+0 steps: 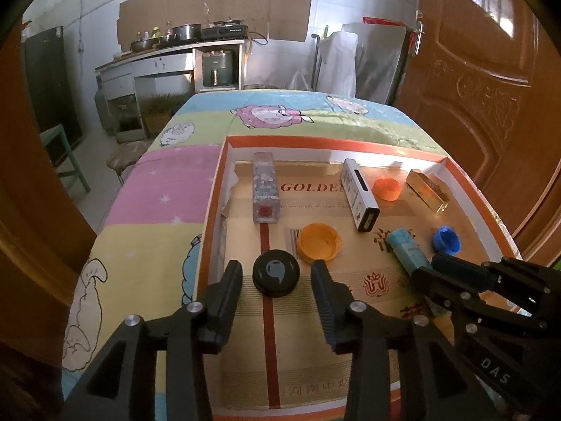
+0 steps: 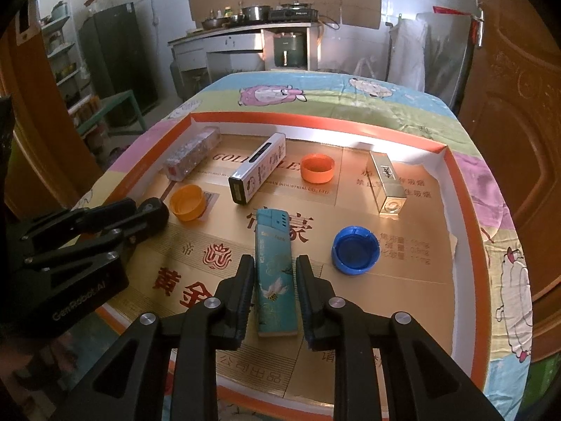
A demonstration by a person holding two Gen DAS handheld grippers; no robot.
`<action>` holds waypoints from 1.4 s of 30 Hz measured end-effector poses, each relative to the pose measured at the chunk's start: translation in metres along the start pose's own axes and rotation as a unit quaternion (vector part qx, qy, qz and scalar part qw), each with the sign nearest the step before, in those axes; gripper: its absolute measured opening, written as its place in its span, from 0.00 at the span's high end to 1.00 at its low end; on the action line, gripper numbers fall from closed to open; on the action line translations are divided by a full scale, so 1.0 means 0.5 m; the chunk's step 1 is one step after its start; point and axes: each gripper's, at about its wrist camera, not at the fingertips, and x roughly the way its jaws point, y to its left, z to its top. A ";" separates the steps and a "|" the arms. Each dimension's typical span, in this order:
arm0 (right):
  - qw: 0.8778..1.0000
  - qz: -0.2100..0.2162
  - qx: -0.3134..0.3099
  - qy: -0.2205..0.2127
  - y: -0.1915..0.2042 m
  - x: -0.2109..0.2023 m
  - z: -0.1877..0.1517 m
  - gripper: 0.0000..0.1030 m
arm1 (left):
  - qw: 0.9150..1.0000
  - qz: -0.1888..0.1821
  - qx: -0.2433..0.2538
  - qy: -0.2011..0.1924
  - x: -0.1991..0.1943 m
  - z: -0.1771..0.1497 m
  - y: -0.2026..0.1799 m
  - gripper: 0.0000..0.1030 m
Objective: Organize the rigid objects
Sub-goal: 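Lower the black cap and teal lighter into the box and open both grippers, then withdraw both tools from the box toward the red cap and white round container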
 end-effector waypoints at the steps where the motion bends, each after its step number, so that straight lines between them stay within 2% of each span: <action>1: 1.000 0.000 0.000 -0.001 0.000 -0.003 0.000 0.75 | 1.000 0.000 -0.001 0.000 -0.001 0.000 0.001 0.59; 28: 1.000 0.000 0.010 -0.020 0.007 -0.070 -0.011 0.75 | 1.000 0.002 -0.003 -0.013 -0.054 -0.008 0.001 0.59; 42: 1.000 -0.002 0.008 -0.022 0.020 -0.110 -0.033 0.75 | 1.000 -0.005 -0.005 -0.016 -0.098 -0.037 -0.008 0.59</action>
